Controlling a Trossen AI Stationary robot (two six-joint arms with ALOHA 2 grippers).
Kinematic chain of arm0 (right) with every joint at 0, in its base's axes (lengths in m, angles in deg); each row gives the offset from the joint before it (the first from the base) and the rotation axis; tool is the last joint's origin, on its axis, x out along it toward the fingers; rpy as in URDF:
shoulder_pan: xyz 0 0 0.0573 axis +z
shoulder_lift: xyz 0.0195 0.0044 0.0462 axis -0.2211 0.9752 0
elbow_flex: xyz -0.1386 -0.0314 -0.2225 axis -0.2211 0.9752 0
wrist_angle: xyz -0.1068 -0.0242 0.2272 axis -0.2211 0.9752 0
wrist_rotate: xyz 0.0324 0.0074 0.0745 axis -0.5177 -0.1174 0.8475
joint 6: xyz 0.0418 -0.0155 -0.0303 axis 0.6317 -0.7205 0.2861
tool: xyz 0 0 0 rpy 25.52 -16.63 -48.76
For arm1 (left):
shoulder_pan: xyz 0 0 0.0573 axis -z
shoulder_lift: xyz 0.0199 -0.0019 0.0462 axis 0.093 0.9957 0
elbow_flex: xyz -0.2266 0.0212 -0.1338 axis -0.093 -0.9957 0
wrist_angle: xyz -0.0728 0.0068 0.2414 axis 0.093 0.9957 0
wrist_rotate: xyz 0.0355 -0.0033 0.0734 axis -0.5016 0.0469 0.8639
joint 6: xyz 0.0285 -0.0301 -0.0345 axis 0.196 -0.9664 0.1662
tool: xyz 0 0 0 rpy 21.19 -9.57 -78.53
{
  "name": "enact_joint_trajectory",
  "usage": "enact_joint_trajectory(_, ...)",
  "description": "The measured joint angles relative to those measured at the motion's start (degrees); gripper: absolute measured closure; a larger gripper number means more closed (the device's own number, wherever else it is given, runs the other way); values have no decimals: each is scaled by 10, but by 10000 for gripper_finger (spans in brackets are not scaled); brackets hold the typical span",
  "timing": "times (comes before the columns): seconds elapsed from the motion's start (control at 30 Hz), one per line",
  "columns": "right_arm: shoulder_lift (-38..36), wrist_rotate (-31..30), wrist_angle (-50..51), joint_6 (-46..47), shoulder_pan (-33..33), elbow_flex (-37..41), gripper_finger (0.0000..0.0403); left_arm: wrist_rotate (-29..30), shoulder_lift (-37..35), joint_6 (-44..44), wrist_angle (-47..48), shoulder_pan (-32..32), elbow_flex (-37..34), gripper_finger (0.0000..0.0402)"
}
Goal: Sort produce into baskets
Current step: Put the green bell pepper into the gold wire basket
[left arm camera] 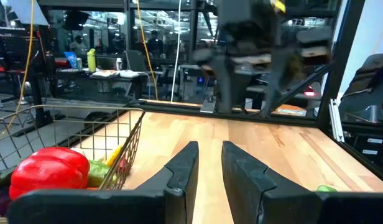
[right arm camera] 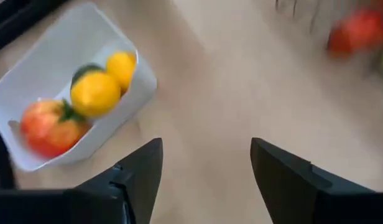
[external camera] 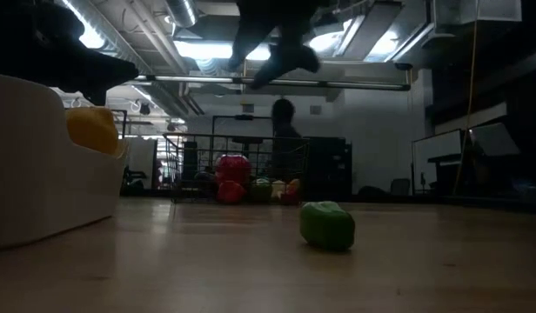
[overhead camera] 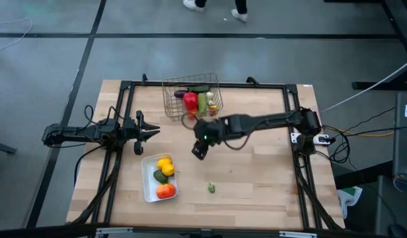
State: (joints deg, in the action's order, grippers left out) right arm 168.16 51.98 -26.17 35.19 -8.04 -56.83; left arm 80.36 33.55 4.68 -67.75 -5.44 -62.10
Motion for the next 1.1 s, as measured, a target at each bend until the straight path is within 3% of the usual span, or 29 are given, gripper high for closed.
enact_joint_trajectory(0.13,0,7,66,142,36,0,162,0,0,0,0,0,0,334)
enact_joint_trajectory(0.3,0,86,137,251,70,0,162,0,0,0,0,0,0,334)
enact_joint_trajectory(0.7,18,96,58,319,127,56,162,0,0,0,0,0,0,334)
enact_joint_trajectory(1.1,93,170,31,316,129,61,162,0,2,20,0,0,0,334)
